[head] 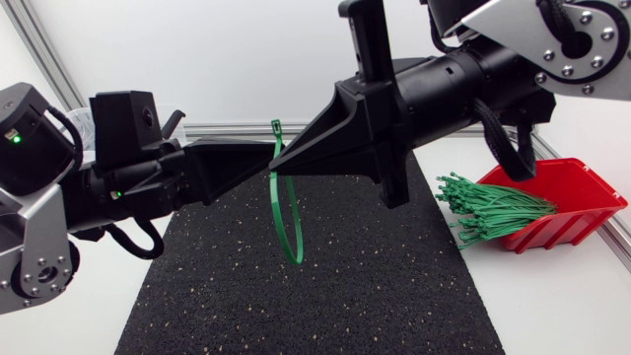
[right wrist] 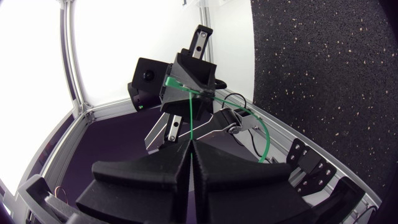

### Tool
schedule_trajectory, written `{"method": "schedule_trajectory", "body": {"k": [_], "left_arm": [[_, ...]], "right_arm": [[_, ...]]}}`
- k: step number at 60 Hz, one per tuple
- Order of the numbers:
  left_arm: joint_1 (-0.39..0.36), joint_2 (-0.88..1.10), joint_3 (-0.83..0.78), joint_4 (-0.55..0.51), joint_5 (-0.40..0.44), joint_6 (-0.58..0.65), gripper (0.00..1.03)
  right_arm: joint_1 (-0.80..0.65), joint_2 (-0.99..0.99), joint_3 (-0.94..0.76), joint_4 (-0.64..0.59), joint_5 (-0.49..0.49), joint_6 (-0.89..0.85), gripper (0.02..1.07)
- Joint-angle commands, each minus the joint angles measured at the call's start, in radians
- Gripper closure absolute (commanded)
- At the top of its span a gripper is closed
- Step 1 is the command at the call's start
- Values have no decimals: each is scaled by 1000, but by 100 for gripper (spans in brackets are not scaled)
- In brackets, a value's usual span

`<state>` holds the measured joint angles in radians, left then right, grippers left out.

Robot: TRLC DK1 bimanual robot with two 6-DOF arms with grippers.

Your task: Take a green cable tie from the red box, thread the tail through the head to close it, then place it in the transparent bin on the left.

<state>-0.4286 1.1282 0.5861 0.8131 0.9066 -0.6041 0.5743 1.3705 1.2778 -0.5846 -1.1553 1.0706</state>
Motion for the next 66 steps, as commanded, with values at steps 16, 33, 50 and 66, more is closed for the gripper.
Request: {"method": "schedule_trajectory", "body": {"k": [16,33,50,66], "left_arm": [[-16,35,-32,20,-3,23,100],[-36,24,-34,20,-11,26,100],[-27,19,-28,20,-11,27,100],[-25,15,-31,20,-11,27,100]], "right_arm": [[12,-42,-21,-6,-3,20,101],[10,-21,-35,9,-3,20,101],[4,-17,-46,16,-3,20,101],[1,-19,-47,19,-3,20,101]]}}
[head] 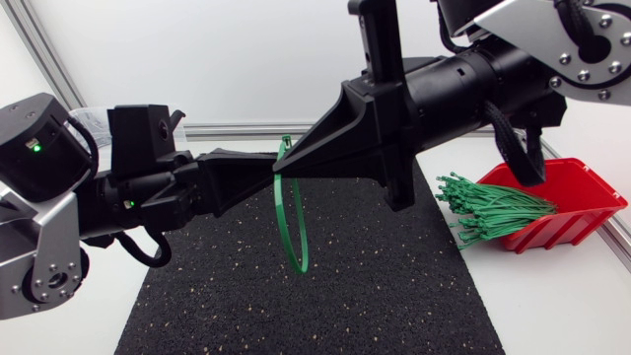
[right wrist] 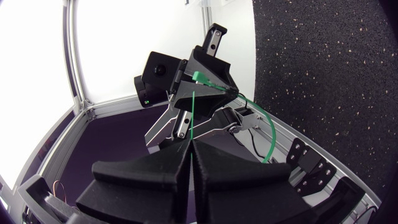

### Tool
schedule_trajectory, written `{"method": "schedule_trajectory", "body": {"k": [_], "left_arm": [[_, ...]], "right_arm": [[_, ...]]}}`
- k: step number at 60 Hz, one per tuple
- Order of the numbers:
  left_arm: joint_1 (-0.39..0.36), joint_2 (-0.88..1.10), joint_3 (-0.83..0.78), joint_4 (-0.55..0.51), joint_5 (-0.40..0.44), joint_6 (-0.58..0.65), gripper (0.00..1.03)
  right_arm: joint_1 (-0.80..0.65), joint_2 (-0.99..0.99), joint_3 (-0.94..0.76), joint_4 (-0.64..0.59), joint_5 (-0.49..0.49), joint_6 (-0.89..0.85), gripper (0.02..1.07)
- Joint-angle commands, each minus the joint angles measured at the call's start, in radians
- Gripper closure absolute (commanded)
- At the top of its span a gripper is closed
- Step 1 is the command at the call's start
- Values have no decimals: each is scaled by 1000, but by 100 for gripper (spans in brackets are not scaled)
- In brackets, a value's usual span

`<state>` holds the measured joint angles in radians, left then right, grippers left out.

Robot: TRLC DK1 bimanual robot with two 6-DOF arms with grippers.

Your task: Take a green cable tie from the red box, thread the tail through the head to close it, then place it in the transparent bin on the left.

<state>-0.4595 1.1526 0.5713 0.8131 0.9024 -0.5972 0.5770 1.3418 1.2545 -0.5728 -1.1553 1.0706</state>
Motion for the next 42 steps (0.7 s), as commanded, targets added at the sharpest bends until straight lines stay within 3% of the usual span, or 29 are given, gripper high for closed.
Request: {"method": "schedule_trajectory", "body": {"k": [1,42], "left_arm": [[5,-13,-17,20,-7,20,100],[-1,-37,-36,18,-7,7,100]], "right_arm": [[-2,10,-24,8,-3,20,101],[-2,-12,-23,19,-3,19,101]]}}
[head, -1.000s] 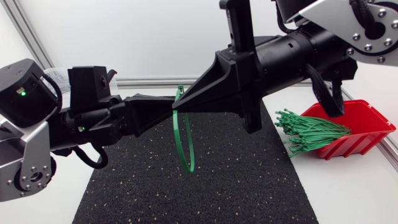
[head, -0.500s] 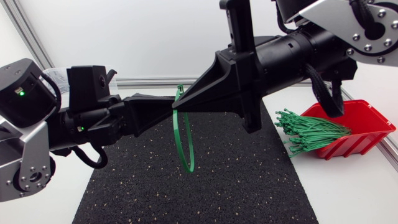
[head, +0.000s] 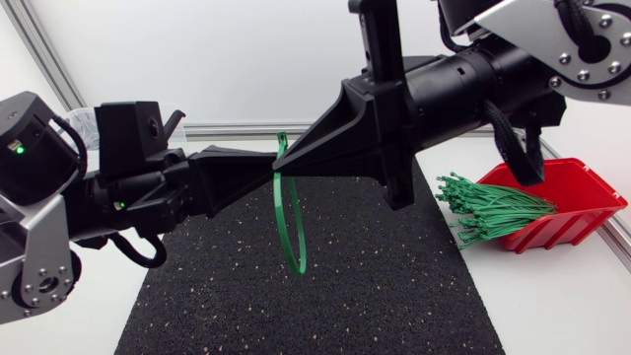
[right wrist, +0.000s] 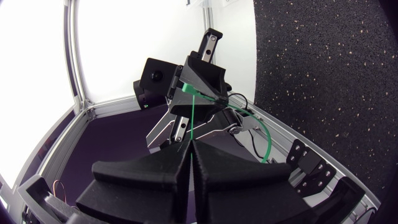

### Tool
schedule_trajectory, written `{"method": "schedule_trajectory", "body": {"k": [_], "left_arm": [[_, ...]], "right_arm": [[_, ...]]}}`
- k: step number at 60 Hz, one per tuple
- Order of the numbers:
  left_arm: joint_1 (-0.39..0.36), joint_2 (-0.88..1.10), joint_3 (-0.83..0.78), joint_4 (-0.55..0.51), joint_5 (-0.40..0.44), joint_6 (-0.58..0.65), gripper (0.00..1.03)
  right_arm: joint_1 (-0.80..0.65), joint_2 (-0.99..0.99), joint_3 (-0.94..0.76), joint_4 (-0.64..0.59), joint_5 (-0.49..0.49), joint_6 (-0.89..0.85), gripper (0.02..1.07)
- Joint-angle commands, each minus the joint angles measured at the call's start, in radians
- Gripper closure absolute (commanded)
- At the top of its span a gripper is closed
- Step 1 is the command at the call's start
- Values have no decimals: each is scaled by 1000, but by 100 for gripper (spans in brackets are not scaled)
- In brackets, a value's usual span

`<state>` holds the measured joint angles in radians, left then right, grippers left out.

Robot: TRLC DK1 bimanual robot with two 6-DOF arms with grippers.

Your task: Take a green cable tie from the red box, thread the tail through the head to close it, then place it in the transparent bin on the left.

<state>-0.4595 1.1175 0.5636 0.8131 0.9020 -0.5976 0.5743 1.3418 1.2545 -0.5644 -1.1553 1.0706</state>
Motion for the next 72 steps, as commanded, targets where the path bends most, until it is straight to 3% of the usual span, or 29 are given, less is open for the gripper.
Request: {"method": "schedule_trajectory", "body": {"k": [1,37,72], "left_arm": [[-1,-2,-28,18,-6,7,100],[-24,-7,-39,18,-6,4,100],[-1,34,-22,18,-6,21,100]], "right_arm": [[1,-10,-23,11,-3,19,101],[-13,-3,-27,14,-3,19,101],[-8,-7,-27,14,-3,19,101]]}}
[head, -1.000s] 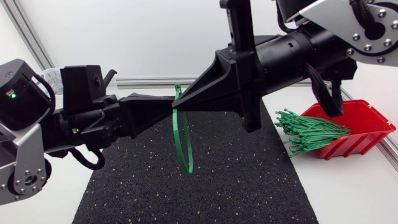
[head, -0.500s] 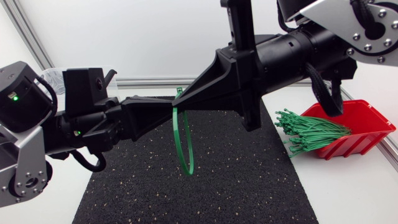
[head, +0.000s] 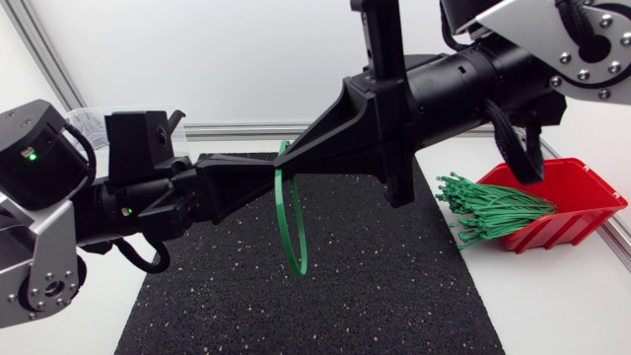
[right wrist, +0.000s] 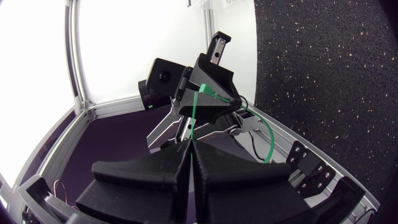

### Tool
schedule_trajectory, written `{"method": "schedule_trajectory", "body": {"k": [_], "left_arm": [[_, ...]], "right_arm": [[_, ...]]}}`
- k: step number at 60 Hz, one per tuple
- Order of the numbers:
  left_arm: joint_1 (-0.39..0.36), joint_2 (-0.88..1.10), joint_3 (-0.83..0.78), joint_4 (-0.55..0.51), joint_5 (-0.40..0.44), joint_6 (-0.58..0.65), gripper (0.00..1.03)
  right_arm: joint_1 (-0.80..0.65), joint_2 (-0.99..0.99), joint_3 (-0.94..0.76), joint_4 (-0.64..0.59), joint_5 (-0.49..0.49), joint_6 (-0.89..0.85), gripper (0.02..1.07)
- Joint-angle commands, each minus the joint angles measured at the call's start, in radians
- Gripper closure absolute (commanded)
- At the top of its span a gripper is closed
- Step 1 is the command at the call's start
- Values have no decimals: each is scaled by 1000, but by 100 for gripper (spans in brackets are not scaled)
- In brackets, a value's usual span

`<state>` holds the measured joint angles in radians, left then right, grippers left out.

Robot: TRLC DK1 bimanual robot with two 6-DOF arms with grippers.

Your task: Take a green cable tie from the red box, thread the tail through the head to close it, then place it in the transparent bin on the left.

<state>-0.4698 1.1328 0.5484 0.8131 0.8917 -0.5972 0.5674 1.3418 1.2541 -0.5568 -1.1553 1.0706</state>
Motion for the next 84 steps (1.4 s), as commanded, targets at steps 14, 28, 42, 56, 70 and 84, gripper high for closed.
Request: {"method": "schedule_trajectory", "body": {"k": [14,28,42,56,70,84], "left_arm": [[13,22,2,18,4,20,100],[16,19,19,18,4,16,100],[31,15,36,18,4,7,100],[25,15,33,18,4,7,100],[13,2,33,17,3,-1,100],[3,-5,31,15,3,-4,100]], "right_arm": [[3,-4,-27,8,-3,19,101],[3,8,-30,11,-3,19,101],[5,14,-32,9,-3,19,101],[8,20,-30,14,-3,19,101],[11,20,-30,15,-3,19,101],[11,20,-30,15,-3,19,101]]}}
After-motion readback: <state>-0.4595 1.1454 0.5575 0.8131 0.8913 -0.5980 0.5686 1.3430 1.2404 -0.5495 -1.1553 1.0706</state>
